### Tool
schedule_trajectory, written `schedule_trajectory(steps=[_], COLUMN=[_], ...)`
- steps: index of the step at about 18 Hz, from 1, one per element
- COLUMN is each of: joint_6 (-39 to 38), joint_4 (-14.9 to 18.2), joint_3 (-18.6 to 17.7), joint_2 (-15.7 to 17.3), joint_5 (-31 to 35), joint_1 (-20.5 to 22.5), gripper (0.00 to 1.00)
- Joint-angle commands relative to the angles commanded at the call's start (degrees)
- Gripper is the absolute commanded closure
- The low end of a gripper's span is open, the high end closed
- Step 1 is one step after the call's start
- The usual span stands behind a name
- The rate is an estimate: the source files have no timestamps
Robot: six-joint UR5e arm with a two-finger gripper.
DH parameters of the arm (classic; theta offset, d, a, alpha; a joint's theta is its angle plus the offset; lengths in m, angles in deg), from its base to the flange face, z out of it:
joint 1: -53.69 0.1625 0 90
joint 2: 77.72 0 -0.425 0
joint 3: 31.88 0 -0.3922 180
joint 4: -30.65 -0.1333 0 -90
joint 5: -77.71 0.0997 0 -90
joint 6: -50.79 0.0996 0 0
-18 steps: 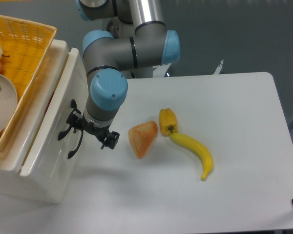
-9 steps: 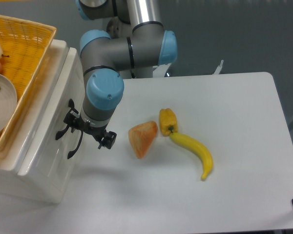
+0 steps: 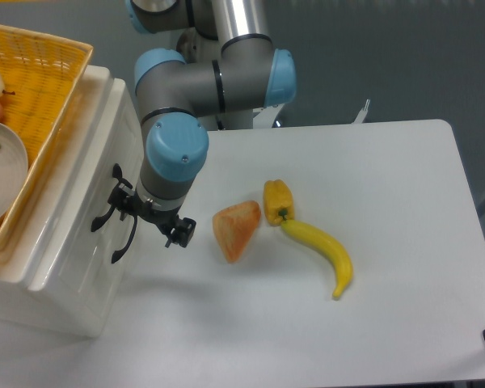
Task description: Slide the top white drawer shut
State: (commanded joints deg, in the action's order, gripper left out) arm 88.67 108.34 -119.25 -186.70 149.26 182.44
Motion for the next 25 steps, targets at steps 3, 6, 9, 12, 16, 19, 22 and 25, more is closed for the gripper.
schedule_trajectory(steps=[3,6,9,12,16,19,22,25], joint_6=[0.35,4.12,6.76,14.29,21.08,27.05,35.56,43.66], joint_4=[-0.18,-0.35,-0.35,0.0,1.4,1.84,2.98,3.25], joint_3=[0.17,0.18,0.18,-0.44,-0.44,-0.53,-0.7,-1.23], joint_2=[0.09,0.35,2.9,3.77,5.09,5.89,6.41,7.29], joint_5=[0.17,0.79,0.79,3.58,6.33,7.46,11.94,15.64], joint_1=[1.58,2.98,5.18,6.94,10.36,12.82,15.11,17.4], gripper=[0.0,0.0,0.0,0.0,0.0,0.0,0.0,0.0])
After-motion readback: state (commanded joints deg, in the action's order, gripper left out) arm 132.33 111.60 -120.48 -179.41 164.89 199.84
